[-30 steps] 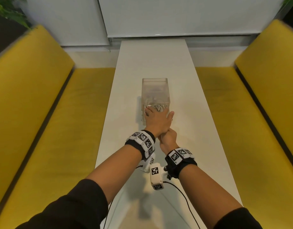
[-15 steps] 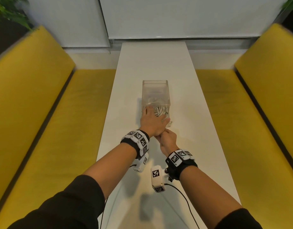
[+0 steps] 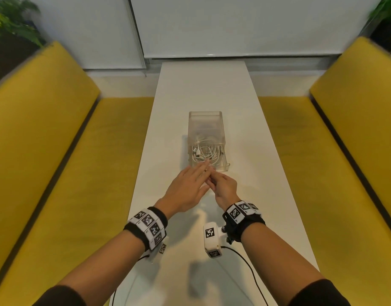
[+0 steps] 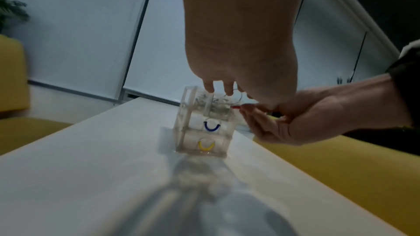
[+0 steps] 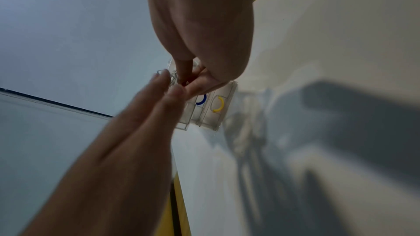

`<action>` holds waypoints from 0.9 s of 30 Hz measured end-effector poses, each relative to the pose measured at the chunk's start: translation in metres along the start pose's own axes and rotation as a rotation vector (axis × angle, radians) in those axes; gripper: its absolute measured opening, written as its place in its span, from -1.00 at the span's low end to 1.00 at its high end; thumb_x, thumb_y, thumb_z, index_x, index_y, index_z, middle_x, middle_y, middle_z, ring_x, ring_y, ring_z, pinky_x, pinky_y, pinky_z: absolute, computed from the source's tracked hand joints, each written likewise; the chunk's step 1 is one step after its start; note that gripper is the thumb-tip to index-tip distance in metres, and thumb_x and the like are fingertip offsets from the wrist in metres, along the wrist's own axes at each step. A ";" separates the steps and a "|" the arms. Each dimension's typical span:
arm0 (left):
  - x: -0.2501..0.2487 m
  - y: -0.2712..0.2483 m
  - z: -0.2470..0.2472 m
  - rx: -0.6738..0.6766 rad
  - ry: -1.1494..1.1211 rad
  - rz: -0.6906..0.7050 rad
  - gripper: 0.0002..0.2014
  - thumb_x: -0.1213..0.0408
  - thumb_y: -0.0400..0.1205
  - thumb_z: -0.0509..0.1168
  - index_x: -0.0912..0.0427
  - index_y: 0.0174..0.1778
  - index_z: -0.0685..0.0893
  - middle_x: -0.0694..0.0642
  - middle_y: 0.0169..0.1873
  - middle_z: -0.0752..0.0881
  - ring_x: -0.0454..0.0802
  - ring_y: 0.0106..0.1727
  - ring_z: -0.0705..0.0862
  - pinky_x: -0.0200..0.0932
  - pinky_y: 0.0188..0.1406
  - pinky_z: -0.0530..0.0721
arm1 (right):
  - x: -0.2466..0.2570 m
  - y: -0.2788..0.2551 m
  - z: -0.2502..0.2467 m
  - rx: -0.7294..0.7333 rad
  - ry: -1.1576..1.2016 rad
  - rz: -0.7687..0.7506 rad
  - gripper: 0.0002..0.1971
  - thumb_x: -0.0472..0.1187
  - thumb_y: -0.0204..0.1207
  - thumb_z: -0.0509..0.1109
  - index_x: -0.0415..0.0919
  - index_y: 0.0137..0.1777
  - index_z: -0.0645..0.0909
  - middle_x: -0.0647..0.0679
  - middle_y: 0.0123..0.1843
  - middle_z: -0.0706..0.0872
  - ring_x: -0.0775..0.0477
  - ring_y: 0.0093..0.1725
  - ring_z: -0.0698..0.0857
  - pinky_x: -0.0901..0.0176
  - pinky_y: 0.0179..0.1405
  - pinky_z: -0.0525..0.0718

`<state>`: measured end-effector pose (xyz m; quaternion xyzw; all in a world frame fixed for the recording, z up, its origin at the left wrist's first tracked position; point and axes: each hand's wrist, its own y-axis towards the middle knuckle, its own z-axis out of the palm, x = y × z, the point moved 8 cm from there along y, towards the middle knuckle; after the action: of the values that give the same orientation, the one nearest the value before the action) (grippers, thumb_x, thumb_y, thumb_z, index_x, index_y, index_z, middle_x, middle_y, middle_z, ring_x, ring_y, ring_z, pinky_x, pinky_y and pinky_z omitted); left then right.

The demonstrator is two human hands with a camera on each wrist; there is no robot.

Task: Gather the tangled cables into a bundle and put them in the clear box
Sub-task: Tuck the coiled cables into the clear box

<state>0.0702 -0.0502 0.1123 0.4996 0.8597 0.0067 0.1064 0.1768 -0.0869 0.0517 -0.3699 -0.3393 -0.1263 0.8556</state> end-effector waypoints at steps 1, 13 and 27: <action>0.000 -0.003 0.002 0.006 0.020 0.011 -0.40 -0.04 0.82 -0.11 0.15 0.77 0.10 0.09 0.78 0.04 0.03 0.77 0.06 0.06 0.72 0.11 | 0.000 -0.001 0.000 0.007 0.003 0.001 -0.78 -0.42 0.55 0.45 -0.53 0.15 0.67 -0.30 -0.03 0.82 -0.13 -0.07 0.84 0.20 -0.17 0.81; 0.003 0.047 0.013 0.207 0.058 0.116 -0.32 -0.16 0.80 -0.22 0.15 0.78 -0.04 0.10 0.77 -0.01 -0.06 0.78 -0.10 0.07 0.74 -0.21 | 0.007 0.005 -0.008 -0.030 -0.111 -0.022 -0.81 -0.54 0.57 0.34 -0.57 0.15 0.66 -0.28 -0.11 0.78 -0.07 -0.19 0.79 0.23 -0.32 0.78; 0.013 0.076 -0.001 0.150 -0.274 0.002 -0.51 0.05 0.68 0.11 0.23 0.45 0.61 0.18 0.40 0.66 0.15 0.40 0.56 0.19 0.41 0.49 | 0.002 0.007 -0.001 -0.043 -0.081 -0.047 -0.81 -0.57 0.61 0.24 -0.46 -0.13 0.67 -0.28 -0.18 0.76 -0.12 -0.17 0.76 0.25 -0.30 0.80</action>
<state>0.1287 -0.0011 0.1198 0.5030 0.8348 -0.1255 0.1852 0.1822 -0.0823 0.0490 -0.3849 -0.3795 -0.1384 0.8299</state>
